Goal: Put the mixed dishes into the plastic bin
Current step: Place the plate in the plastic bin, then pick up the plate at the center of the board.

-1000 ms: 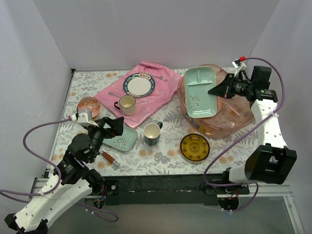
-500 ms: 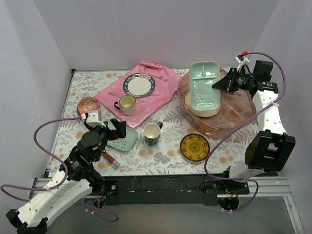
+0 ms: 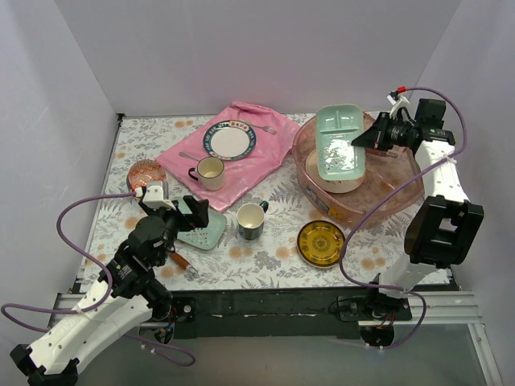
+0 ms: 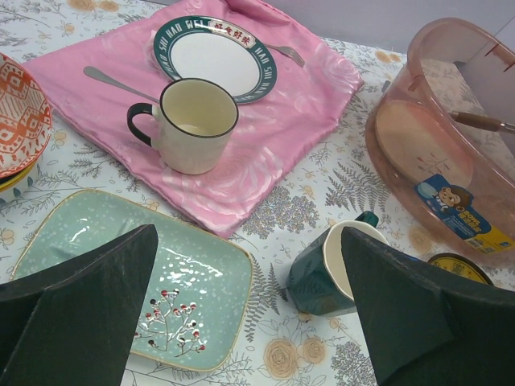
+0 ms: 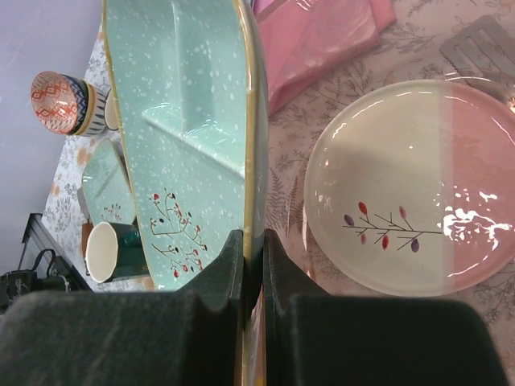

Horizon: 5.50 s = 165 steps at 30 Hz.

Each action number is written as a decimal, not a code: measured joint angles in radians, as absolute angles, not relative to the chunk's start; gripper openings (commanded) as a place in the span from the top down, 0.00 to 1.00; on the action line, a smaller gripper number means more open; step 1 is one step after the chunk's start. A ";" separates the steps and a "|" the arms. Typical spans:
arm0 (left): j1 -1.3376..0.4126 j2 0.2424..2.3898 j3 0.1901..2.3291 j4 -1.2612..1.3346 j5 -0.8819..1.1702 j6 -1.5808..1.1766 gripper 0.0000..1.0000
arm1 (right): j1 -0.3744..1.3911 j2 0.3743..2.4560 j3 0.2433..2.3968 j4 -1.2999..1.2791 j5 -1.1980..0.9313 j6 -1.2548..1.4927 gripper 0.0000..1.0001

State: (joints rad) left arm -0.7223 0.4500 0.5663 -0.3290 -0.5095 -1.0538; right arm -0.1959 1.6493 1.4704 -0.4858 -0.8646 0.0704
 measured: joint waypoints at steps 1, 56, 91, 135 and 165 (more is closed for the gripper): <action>-0.722 0.450 0.566 -0.329 -0.509 -1.054 0.02 | -0.196 1.653 1.473 -0.490 -0.862 0.070 0.99; -0.722 0.458 0.566 -0.329 -0.509 -1.050 0.02 | -0.196 1.876 1.551 -0.551 -0.801 -0.031 0.99; -0.722 0.471 0.566 -0.329 -0.509 -1.050 0.02 | -0.138 2.108 1.645 -0.557 -0.623 -0.052 0.88; -0.722 0.469 0.566 -0.330 -0.509 -1.051 0.02 | -0.138 1.915 1.662 -0.624 -0.482 -0.201 0.25; -0.722 0.425 0.568 -0.360 -0.463 -1.118 0.02 | -0.143 1.324 1.330 -0.634 -0.978 -0.403 0.25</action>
State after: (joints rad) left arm -0.7223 0.4248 0.5678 -0.3603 -0.4625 -1.1183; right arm -0.1429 1.3235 1.3296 -0.6338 -0.9779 -0.4026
